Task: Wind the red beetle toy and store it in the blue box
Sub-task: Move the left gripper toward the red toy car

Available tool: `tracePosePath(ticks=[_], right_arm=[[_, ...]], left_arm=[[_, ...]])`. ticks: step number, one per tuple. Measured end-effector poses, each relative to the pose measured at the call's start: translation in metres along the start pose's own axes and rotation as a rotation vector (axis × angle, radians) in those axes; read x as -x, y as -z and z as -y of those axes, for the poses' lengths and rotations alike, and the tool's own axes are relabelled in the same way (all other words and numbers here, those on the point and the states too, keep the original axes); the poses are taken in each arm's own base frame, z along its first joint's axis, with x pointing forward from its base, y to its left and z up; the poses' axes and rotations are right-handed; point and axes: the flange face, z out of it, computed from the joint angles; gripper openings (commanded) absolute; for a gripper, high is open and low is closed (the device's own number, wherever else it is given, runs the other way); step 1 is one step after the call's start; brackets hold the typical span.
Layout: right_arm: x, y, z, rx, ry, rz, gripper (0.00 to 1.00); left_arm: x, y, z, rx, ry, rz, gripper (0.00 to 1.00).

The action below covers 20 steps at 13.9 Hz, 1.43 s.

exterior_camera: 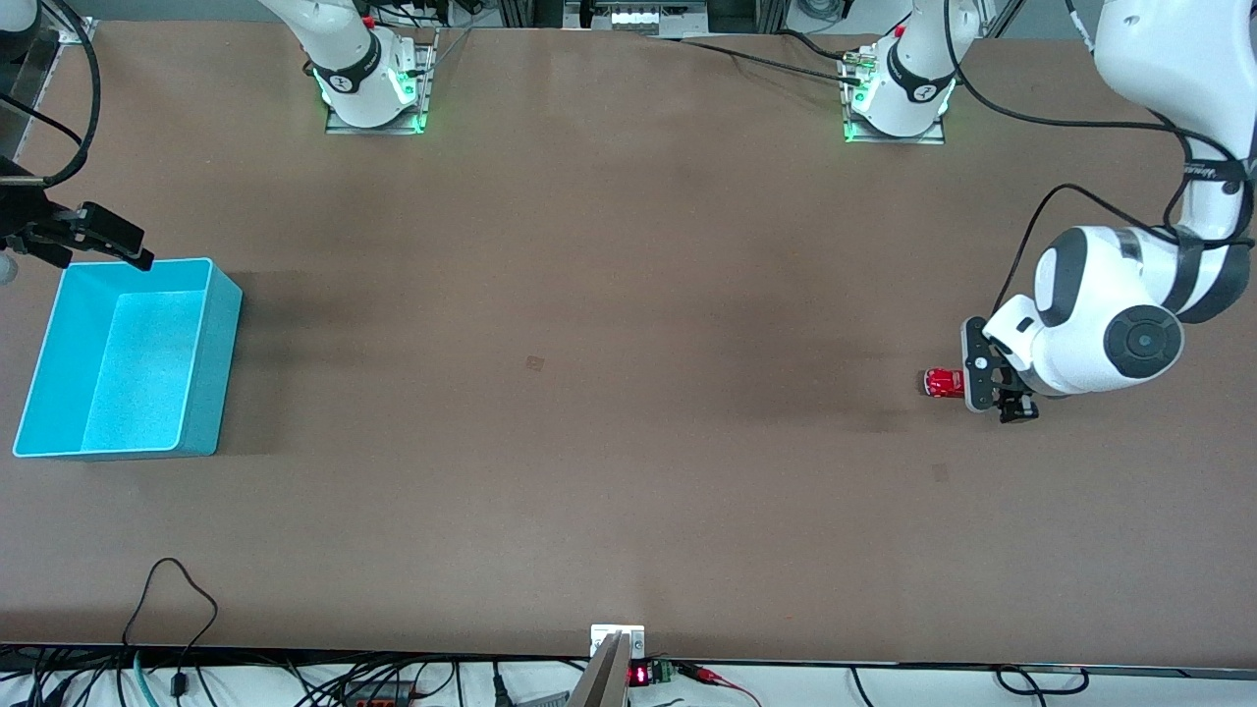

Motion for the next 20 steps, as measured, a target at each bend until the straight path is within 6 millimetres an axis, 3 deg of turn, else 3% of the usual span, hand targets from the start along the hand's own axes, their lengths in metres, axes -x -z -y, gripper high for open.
tracePosePath(ticks=[3,6,10,12,13,17,20], right_arm=[[0.000,0.000,0.000,0.000,0.000,0.000,1.00],[0.000,0.000,0.000,0.000,0.000,0.000,1.00],[0.000,0.000,0.000,0.000,0.000,0.000,1.00],[0.000,0.000,0.000,0.000,0.000,0.000,1.00],[0.000,0.000,0.000,0.000,0.000,0.000,1.00],[0.000,0.000,0.000,0.000,0.000,-0.001,1.00],[0.000,0.000,0.000,0.000,0.000,0.000,1.00]], left_arm=[[0.009,-0.039,-0.011,-0.064,-0.003,-0.019,1.00],[0.006,-0.058,-0.020,-0.128,-0.024,-0.030,0.99],[0.002,-0.078,-0.033,-0.162,-0.055,-0.038,0.81],[0.002,-0.080,-0.034,-0.160,-0.058,-0.038,0.64],[0.002,-0.080,-0.034,-0.160,-0.060,-0.038,0.50],[0.003,-0.081,-0.035,-0.157,-0.059,-0.039,0.23],[0.010,-0.081,-0.035,-0.159,-0.051,-0.039,0.21]])
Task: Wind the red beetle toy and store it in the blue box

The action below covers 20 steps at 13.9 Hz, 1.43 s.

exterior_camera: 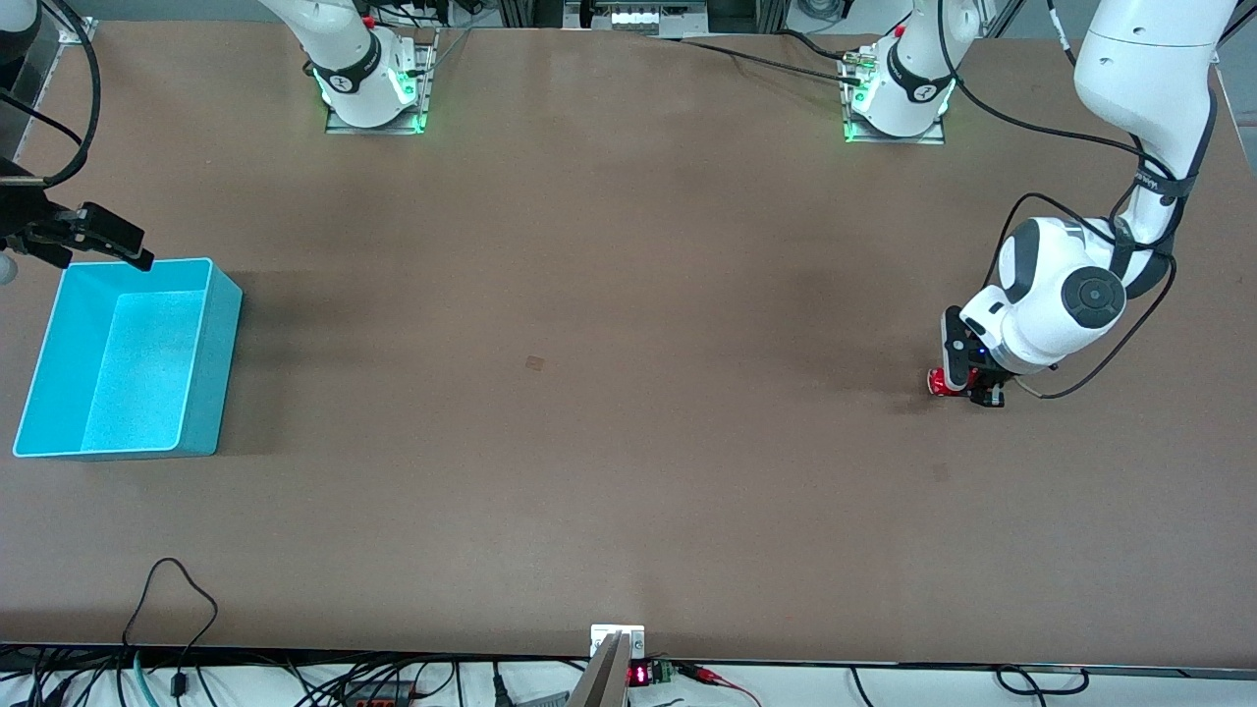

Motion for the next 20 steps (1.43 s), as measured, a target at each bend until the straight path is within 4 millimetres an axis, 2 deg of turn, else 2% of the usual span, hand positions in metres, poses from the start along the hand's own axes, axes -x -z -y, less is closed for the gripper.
tracePosePath(ticks=[6,8,11,17,19,20], right_arm=[[0.000,0.000,0.000,0.000,0.000,0.000,1.00],[0.000,0.000,0.000,0.000,0.000,0.000,1.00],[0.000,-0.001,0.000,0.000,0.000,0.001,1.00],[0.000,-0.001,0.000,0.000,0.000,0.001,1.00],[-0.001,-0.001,0.000,0.000,0.000,0.001,1.00],[-0.001,-0.001,0.000,0.000,0.000,0.001,1.00]], left_arm=[[0.000,0.000,0.000,0.000,0.000,0.000,0.21],[0.007,-0.001,-0.001,0.000,0.012,0.000,0.21],[0.037,-0.002,-0.004,-0.002,0.044,0.000,0.21],[0.119,-0.008,-0.016,-0.005,0.054,0.002,0.21],[0.129,-0.009,-0.017,-0.007,0.054,0.003,0.23],[0.129,-0.009,-0.017,-0.007,0.053,0.002,0.32]])
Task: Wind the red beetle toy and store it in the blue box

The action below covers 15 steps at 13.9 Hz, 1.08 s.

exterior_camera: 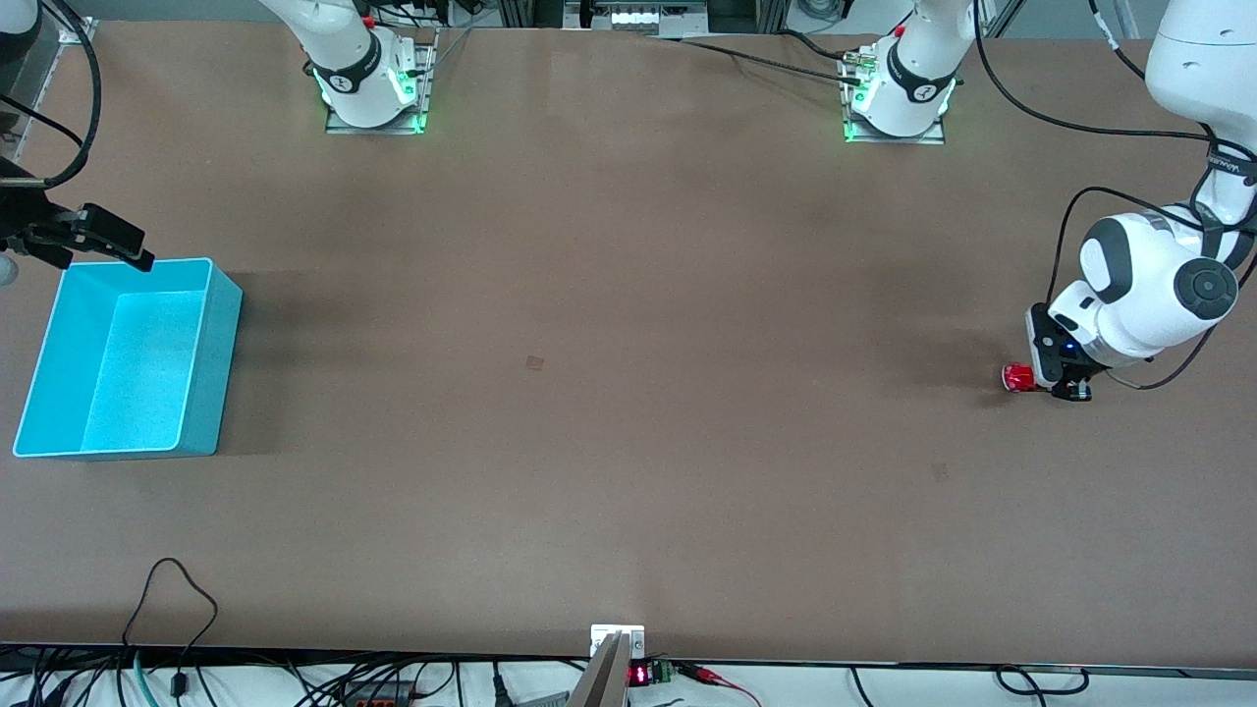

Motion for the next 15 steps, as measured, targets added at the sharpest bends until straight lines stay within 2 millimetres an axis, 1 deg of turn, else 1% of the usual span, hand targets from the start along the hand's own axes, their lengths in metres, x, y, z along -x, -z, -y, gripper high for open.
tracePosePath(ticks=[1,2,5,7,9,10,12,15], right_arm=[[0.000,0.000,0.000,0.000,0.000,0.000,1.00],[0.000,0.000,0.000,0.000,0.000,0.000,1.00],[0.000,0.000,0.000,0.000,0.000,0.000,1.00],[0.000,0.000,0.000,0.000,0.000,0.001,1.00],[0.000,-0.001,0.000,0.000,0.000,0.001,1.00],[0.000,-0.001,0.000,0.000,-0.001,0.001,1.00],[-0.001,-0.003,-0.001,0.000,-0.002,0.005,1.00],[-0.001,-0.003,-0.002,0.000,-0.005,0.006,1.00]], left_arm=[[-0.001,0.000,0.000,0.000,-0.001,0.000,0.83],[-0.001,0.000,0.000,0.000,-0.001,0.000,1.00],[-0.002,-0.004,0.000,0.007,-0.002,-0.003,1.00],[-0.001,0.004,0.005,0.028,-0.004,-0.004,1.00],[-0.007,0.023,0.016,0.091,-0.001,-0.012,1.00],[-0.012,0.036,0.022,0.119,0.006,-0.016,1.00],[-0.024,0.062,0.031,0.150,0.022,-0.018,1.00],[-0.044,0.090,0.041,0.198,0.072,-0.015,1.00]])
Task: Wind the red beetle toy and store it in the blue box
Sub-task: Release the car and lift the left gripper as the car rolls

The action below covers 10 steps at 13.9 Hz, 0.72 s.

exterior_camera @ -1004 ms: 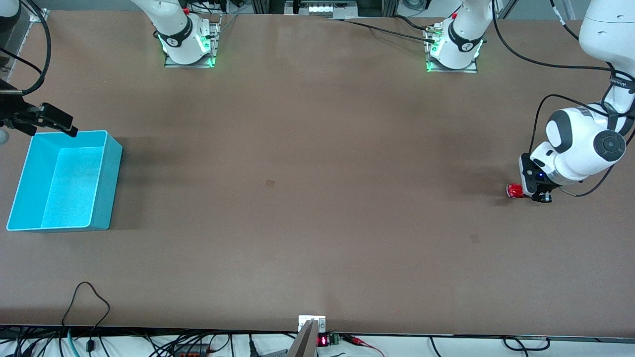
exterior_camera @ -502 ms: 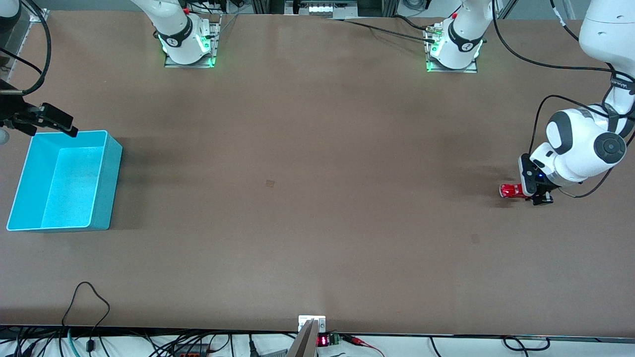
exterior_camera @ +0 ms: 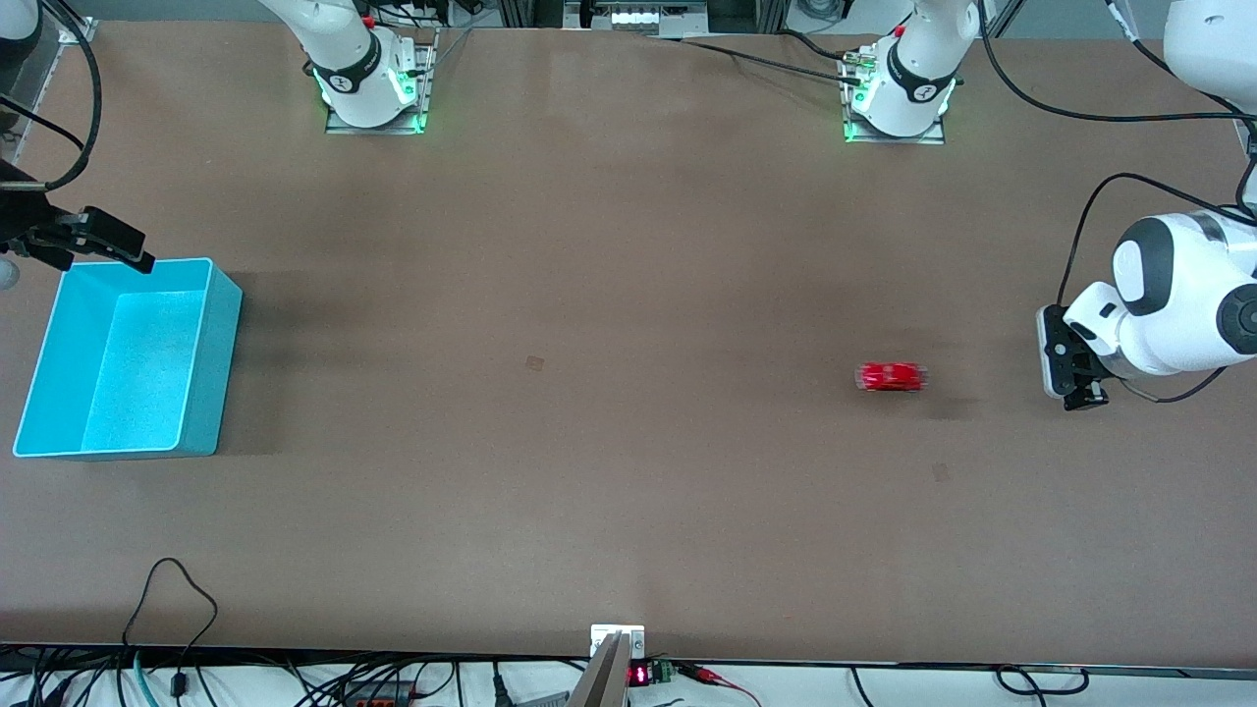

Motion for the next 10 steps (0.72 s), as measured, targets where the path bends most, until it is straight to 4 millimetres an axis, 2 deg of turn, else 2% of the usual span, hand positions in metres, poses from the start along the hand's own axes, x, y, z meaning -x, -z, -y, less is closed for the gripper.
tracePosePath(ticks=[3,5,8,10], right_arm=[[0.000,0.000,0.000,0.000,0.000,0.000,1.00],[0.000,0.000,-0.002,0.000,-0.003,0.000,1.00],[0.000,0.000,-0.005,0.000,-0.008,-0.001,1.00],[0.000,0.000,-0.005,0.000,-0.008,-0.003,1.00]], left_arm=[[-0.037,0.030,0.006,0.024,0.071,0.007,1.00],[-0.074,0.060,0.008,0.045,0.133,0.026,1.00],[-0.141,0.105,0.002,0.055,0.241,0.065,1.00],[-0.166,0.123,-0.005,0.061,0.338,0.086,1.00]])
